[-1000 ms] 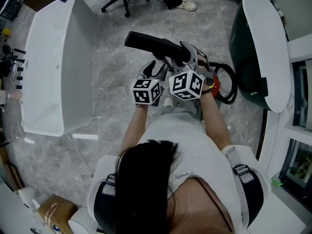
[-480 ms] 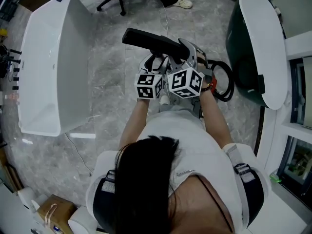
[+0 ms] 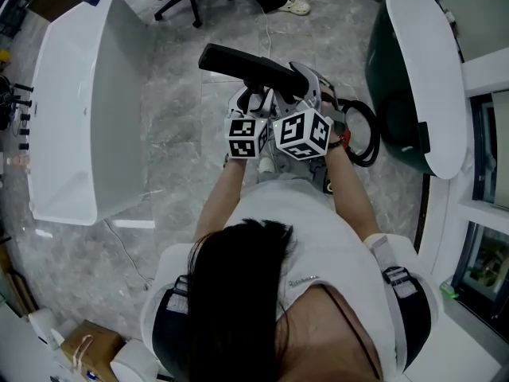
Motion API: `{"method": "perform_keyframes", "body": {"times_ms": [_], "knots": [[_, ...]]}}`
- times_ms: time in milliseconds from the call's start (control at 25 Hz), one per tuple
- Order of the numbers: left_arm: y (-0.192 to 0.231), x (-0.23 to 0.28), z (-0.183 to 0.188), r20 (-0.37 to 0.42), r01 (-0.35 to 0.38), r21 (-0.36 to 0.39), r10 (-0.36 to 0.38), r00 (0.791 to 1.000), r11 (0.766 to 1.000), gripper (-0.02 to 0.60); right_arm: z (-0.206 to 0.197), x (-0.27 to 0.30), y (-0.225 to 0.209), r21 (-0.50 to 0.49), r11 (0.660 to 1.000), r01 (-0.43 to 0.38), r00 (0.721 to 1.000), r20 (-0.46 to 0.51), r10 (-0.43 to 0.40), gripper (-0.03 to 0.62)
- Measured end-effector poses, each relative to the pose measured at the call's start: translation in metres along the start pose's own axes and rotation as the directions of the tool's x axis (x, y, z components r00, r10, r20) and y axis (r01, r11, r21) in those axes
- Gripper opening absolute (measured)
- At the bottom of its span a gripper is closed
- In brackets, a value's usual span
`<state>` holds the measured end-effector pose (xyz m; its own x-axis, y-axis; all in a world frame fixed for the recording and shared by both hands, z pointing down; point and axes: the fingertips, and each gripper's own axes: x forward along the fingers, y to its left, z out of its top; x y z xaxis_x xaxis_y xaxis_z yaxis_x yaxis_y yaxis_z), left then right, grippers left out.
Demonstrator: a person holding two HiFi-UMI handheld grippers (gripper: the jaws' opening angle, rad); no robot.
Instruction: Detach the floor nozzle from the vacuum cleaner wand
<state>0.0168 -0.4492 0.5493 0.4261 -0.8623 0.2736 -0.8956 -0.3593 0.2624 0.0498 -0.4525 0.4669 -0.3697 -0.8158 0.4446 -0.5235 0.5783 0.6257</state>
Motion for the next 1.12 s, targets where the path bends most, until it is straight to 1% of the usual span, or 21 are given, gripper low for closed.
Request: {"method": "perform_keyframes", "body": {"times_ms": [40, 560, 800, 1000, 1120], "knots": [[0.000, 0.001, 0.001, 0.003, -0.003, -0.009, 0.003, 1.000, 1.000, 0.160, -0.001, 0.000, -0.002, 0.001, 1.000, -0.001, 1.000, 0.000, 0.001, 0.229], [0.002, 0.009, 0.006, 0.022, 0.008, -0.016, -0.008, 1.000, 1.000, 0.158, 0.000, 0.006, -0.011, -0.001, 1.000, 0.007, 1.000, 0.003, -0.007, 0.229], [-0.002, 0.010, 0.008, 0.018, 0.025, -0.010, -0.025, 1.000, 1.000, 0.158, 0.004, 0.001, -0.016, -0.057, 0.998, 0.035, 0.999, -0.007, -0.035, 0.227], [0.001, 0.011, 0.007, 0.013, 0.032, -0.013, -0.031, 0.999, 0.999, 0.158, 0.003, 0.004, -0.015, -0.041, 0.998, 0.036, 0.999, -0.011, -0.037, 0.227], [-0.001, 0.011, 0.007, 0.014, 0.046, -0.006, -0.046, 0.999, 0.999, 0.158, 0.004, 0.002, -0.016, -0.056, 0.998, 0.039, 0.999, -0.017, -0.040, 0.227]]}}
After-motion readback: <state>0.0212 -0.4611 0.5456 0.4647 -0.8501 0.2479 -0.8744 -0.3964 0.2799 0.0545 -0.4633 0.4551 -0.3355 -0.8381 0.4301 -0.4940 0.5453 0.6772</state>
